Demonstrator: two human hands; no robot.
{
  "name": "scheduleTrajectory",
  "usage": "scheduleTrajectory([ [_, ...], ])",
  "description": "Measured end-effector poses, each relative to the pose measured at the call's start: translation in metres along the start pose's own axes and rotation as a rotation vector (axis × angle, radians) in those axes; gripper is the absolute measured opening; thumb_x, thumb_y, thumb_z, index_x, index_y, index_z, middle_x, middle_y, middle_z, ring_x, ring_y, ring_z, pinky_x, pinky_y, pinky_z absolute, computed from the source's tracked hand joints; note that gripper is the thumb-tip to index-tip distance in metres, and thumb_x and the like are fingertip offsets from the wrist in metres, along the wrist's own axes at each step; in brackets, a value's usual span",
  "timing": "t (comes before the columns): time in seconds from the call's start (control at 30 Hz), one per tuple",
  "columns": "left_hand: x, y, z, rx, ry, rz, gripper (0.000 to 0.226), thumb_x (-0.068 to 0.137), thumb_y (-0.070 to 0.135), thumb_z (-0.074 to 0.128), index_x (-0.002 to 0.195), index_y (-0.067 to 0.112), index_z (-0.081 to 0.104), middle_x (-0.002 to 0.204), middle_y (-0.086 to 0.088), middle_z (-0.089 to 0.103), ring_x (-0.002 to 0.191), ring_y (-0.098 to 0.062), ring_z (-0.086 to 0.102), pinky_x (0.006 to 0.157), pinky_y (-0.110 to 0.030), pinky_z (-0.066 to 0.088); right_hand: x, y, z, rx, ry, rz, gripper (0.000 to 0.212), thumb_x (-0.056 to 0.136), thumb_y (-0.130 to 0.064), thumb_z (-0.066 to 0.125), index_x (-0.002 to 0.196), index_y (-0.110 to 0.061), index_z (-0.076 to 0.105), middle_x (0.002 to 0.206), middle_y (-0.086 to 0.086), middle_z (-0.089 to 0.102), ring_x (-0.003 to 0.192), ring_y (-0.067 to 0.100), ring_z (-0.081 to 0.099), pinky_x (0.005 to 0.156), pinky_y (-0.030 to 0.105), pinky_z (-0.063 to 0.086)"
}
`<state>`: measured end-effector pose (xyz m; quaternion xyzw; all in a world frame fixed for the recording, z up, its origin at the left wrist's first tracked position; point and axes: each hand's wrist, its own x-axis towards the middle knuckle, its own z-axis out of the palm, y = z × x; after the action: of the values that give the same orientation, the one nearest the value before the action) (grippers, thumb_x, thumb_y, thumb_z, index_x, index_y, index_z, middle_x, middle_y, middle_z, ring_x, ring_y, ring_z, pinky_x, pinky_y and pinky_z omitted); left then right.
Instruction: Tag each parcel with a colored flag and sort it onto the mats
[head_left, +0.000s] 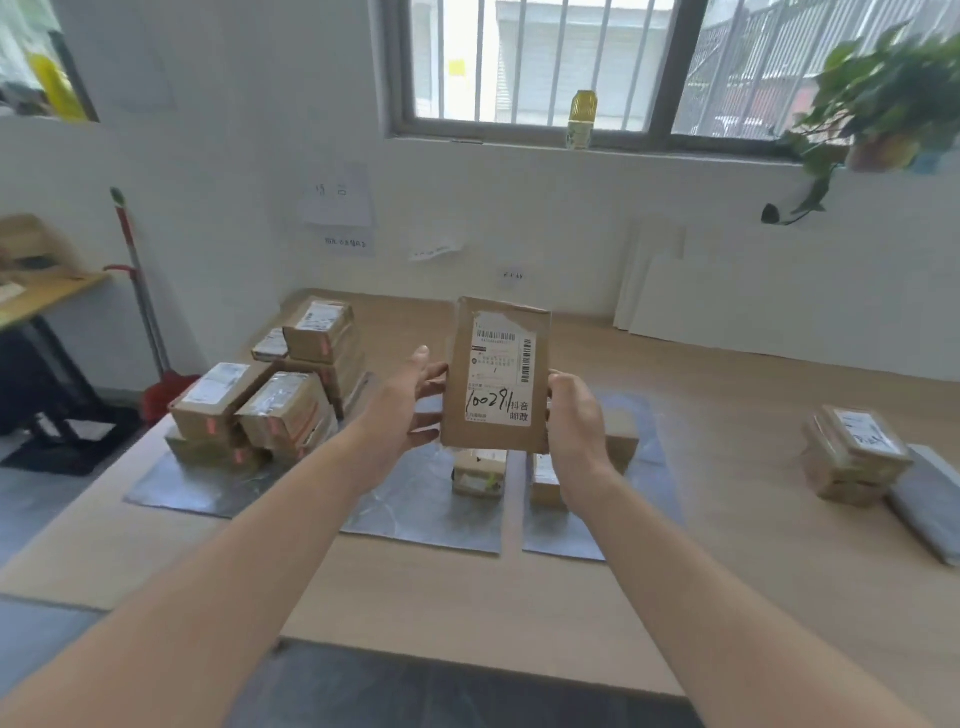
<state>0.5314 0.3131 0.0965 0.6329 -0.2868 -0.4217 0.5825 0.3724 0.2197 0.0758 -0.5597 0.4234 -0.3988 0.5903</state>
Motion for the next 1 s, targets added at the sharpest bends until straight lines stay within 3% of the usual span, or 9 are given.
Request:
scheduleTrajectory([
  [0.07,0.007,-0.007,-0.021,0.017,-0.021,-0.034,0.059,0.103,0.061,0.027,0.142,0.026,0.054,0.133,0.004,0.062,0.115,-0.029,0.065,0.108,-0.047,0.046,-0.001,0.011,0.020,-0.008,0.027,0.017,0.055,0.076,-0.051,0.041,0.113,-0.022,0.068,0.110,-0.002,0.076,0.107,0.024,0.070,0.096,0.050,0.055],
  [0.17,0.021,-0.018,-0.047,0.025,-0.062,-0.065,0.057,0.103,0.060,0.027,0.140,0.026,0.055,0.133,0.003,0.062,0.116,-0.029,0.064,0.108,-0.047,0.046,-0.004,0.026,0.046,-0.008,0.077,0.038,0.033,0.090,-0.038,0.041,0.100,-0.018,0.065,0.099,0.000,0.076,0.096,0.022,0.070,0.078,0.041,0.054],
  [0.23,0.028,-0.029,-0.061,0.022,-0.075,-0.092,0.053,0.103,0.060,0.028,0.135,0.028,0.057,0.131,0.005,0.063,0.115,-0.028,0.064,0.107,-0.046,0.047,-0.005,0.037,0.059,-0.002,0.111,0.051,0.026,0.092,-0.036,0.041,0.093,-0.019,0.061,0.094,0.001,0.075,0.092,0.024,0.069,0.074,0.036,0.051],
  [0.33,0.035,-0.049,-0.075,0.003,-0.077,-0.135,0.051,0.103,0.059,0.030,0.134,0.029,0.057,0.130,0.006,0.063,0.114,-0.028,0.065,0.106,-0.045,0.047,-0.007,0.056,0.073,-0.025,0.136,0.091,0.031,0.085,-0.044,0.043,0.092,-0.022,0.063,0.095,0.001,0.075,0.094,0.023,0.069,0.077,0.040,0.054],
  [0.5,0.041,-0.088,-0.086,-0.002,-0.062,-0.223,0.049,0.102,0.060,0.033,0.129,0.031,0.061,0.128,0.007,0.065,0.111,-0.028,0.067,0.106,-0.047,0.048,-0.009,0.092,0.079,-0.053,0.137,0.179,0.027,0.097,-0.034,0.042,0.099,-0.022,0.065,0.101,-0.001,0.076,0.103,0.021,0.070,0.087,0.039,0.055],
  [0.63,0.043,-0.121,-0.085,-0.018,-0.047,-0.305,0.045,0.102,0.060,0.035,0.123,0.032,0.064,0.128,0.004,0.066,0.112,-0.029,0.067,0.106,-0.048,0.049,-0.013,0.125,0.074,-0.066,0.122,0.262,0.035,0.085,-0.043,0.045,0.098,-0.023,0.070,0.100,0.001,0.078,0.103,0.027,0.071,0.095,0.051,0.055],
  [0.73,0.040,-0.145,-0.079,-0.011,-0.058,-0.348,0.048,0.103,0.059,0.033,0.129,0.031,0.061,0.130,0.004,0.065,0.114,-0.029,0.066,0.107,-0.048,0.047,-0.015,0.145,0.065,-0.094,0.095,0.315,0.039,0.085,-0.045,0.043,0.102,-0.022,0.070,0.100,0.002,0.078,0.103,0.028,0.071,0.092,0.051,0.056],
  [0.87,0.036,-0.174,-0.073,-0.015,-0.056,-0.408,0.050,0.102,0.059,0.033,0.130,0.029,0.060,0.131,0.001,0.064,0.115,-0.030,0.065,0.107,-0.049,0.047,-0.021,0.168,0.055,-0.128,0.104,0.371,0.044,0.080,-0.051,0.043,0.101,-0.025,0.071,0.100,0.001,0.077,0.103,0.030,0.070,0.075,0.040,0.050],
  [1.0,0.034,-0.198,-0.067,-0.002,-0.046,-0.474,0.052,0.101,0.059,0.035,0.128,0.024,0.062,0.128,-0.003,0.066,0.113,-0.035,0.067,0.106,-0.052,0.048,-0.031,0.189,0.044,-0.148,0.126,0.425,0.033,0.090,-0.040,0.043,0.100,-0.024,0.070,0.099,0.001,0.077,0.097,0.024,0.071,0.076,0.041,0.054],
])
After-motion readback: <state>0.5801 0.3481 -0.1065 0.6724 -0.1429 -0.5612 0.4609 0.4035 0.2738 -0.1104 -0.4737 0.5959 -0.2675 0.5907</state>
